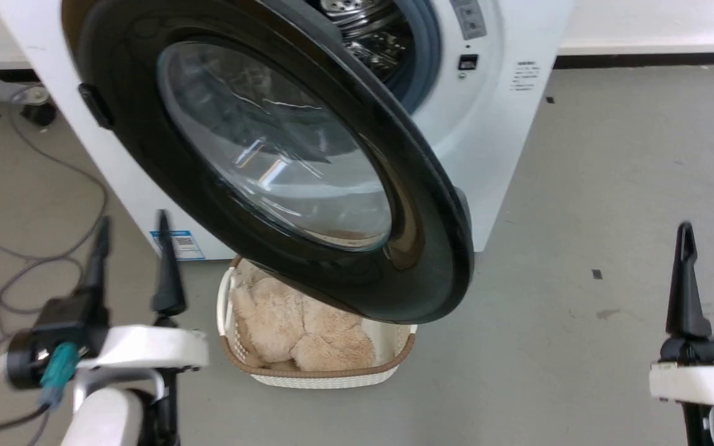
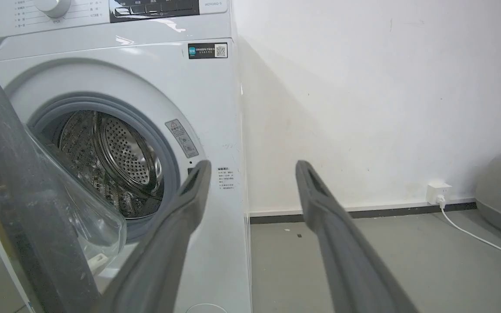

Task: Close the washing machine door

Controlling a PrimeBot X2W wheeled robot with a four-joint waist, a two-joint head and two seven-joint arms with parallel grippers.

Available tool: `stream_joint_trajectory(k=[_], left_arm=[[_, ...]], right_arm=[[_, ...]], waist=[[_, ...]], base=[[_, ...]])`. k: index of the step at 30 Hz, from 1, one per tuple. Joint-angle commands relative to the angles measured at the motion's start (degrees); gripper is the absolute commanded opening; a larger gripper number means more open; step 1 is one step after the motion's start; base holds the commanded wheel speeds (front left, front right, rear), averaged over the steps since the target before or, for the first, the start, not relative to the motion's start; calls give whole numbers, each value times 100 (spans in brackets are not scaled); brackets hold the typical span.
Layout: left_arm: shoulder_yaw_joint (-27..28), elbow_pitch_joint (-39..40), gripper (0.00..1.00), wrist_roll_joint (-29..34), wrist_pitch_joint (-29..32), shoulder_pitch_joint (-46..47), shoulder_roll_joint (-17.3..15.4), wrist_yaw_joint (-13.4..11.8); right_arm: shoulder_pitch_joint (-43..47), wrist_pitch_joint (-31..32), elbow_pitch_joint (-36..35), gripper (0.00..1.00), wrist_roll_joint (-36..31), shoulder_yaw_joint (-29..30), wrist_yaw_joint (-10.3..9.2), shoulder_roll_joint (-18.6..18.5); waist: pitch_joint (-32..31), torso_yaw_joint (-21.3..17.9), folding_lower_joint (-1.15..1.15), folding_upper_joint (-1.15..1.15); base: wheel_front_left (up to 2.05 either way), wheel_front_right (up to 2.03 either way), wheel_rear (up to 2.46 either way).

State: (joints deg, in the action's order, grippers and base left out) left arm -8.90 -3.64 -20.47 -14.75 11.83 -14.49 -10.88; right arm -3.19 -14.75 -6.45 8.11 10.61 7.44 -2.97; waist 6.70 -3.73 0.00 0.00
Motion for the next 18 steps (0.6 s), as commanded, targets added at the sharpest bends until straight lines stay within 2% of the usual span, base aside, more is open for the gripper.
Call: stream_joint_trajectory(k=[1,2,4,5,9,12,18], left_arm=[[220,211,100,248,-24,-187,89,-123],[361,345,100,397,-24,-276,142,-184],[457,533,100,805,-24,-464,145,-256],[525,638,100,915,-24,-538,194,-296],[663,885,100,1272,-24,-805,305,-306],[701,1025,100,1449,-24,-900,380,-252],[704,1139,100,1672,-24,-1068,474,-136]], right_arm=[[-161,-25,-104,98,-74,-44,5,10],[-220,-25,-159,58,-114,-59,5,10],[-349,-25,-263,16,-207,-104,5,10],[-418,-25,-319,0,-258,-137,5,10],[-709,-25,-530,0,-385,-432,5,10],[-914,-25,-699,0,-450,-868,5,-20],[-1196,-25,-845,0,-237,-1934,5,-488]], waist=[[-39,92,0,0],[-44,125,0,0],[-56,191,0,0],[-58,227,0,0],[-58,370,0,0],[-51,482,0,0],[-42,671,0,0]], base=[[0,0,0],[0,0,0],[0,0,0],[0,0,0],[0,0,0],[0,0,0],[0,0,0]])
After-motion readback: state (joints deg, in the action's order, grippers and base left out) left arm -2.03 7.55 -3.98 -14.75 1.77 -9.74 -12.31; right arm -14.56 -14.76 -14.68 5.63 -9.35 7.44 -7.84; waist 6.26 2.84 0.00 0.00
